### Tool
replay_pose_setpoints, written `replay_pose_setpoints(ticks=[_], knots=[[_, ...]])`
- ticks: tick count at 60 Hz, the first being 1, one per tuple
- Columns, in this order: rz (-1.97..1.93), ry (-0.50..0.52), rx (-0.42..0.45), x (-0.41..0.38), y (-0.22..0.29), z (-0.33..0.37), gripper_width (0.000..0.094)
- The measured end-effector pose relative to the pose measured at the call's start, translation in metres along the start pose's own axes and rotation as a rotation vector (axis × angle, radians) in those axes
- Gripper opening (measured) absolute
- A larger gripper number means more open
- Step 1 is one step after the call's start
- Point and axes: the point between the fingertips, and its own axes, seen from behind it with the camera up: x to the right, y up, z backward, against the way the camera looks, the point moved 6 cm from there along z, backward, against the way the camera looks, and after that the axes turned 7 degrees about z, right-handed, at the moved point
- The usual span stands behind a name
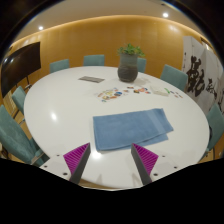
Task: Fold towel
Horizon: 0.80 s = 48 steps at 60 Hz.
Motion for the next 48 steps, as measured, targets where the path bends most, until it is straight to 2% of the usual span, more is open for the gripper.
replay_pose_setpoints(ticks=[8,14,17,20,23,32,36,43,48], knots=[[0.047,0.064,0.027,-0.041,0.025,-0.072,0.0875],[0.102,0.057,0.005,-0.052,0.025,-0.125,0.0869],[0.133,0.04,-0.013,-0.054,0.023,-0.144,0.0835],[0.163,0.03,-0.031,-0.053,0.018,-0.16,0.077],[0.171,0.034,0.004,-0.053,0.024,-0.166,0.0665],[0.269,-0.005,0.012,-0.035,0.026,-0.177,0.01],[0.254,0.013,0.013,-0.033,0.027,-0.179,0.0053],[0.225,0.043,-0.02,-0.034,0.033,-0.175,0.0025],[0.176,0.121,0.006,-0.053,0.056,-0.16,0.0026]])
